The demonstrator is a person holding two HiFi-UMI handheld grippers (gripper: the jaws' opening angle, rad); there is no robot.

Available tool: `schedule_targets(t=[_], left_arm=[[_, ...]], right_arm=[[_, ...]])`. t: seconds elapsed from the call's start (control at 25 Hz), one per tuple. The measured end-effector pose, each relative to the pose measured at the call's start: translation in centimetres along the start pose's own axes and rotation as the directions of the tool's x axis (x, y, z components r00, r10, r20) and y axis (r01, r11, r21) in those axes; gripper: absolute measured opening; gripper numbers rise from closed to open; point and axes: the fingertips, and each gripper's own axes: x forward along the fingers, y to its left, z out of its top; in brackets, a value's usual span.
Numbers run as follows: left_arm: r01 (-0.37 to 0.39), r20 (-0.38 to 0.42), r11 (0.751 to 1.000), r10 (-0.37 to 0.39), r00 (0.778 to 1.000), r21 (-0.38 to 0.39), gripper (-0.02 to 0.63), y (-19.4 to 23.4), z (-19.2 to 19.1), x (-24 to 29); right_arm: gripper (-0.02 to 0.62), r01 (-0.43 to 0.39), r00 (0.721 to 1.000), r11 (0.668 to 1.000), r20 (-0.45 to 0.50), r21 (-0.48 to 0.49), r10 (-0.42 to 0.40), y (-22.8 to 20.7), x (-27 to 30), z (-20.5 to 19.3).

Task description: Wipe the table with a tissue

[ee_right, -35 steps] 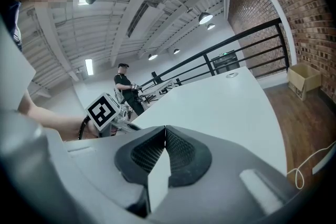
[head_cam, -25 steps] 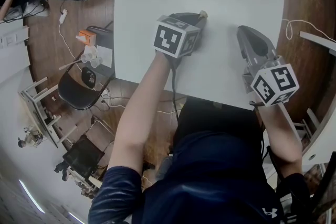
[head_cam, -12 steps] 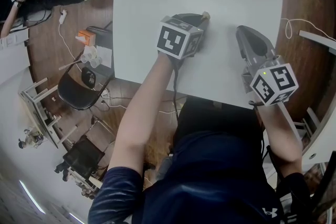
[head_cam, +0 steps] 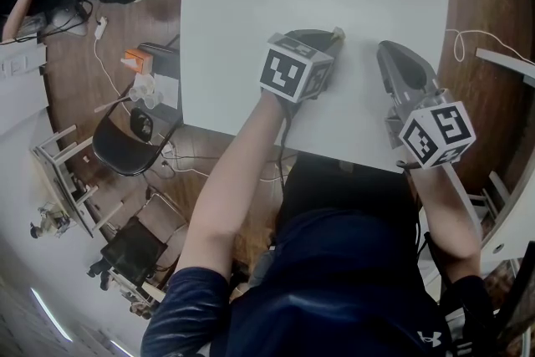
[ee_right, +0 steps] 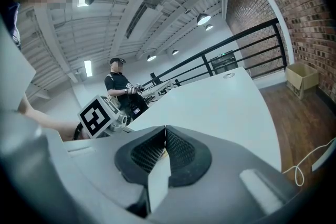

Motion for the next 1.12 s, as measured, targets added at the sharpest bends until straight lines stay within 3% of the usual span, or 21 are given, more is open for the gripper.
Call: schedule_targets(t=[0.36,0.52,0.72,1.12], left_arm=[[0.046,-0.005,0.999,-0.046,0.999,-0.015,0.034,-2.4,-0.9,0.8],[0.063,-0.008,0.998,-0.063,0.998,0.014,0.034,-4.0,-1.2,0.5],[0.090,0.044,0.996,-0.092,0.995,0.024,0.034,-6.1,-1.0,-2.2],[0.164,0.139,0.986,-0.158,0.978,-0.032,0.034,-10.1,-0.6,-8.3]], right_arm=[[0.011,0.009,1.000,1.000,0.005,0.007,-0.009,-0.4,-0.2,-0.1],[0.011,0.015,1.000,1.000,0.014,0.002,-0.015,-0.4,-0.5,0.5],[0.011,0.032,0.999,0.999,0.017,-0.003,-0.032,-0.5,-0.9,1.0],[0.011,0.057,0.998,0.998,0.010,-0.038,-0.056,0.9,-2.1,2.4]])
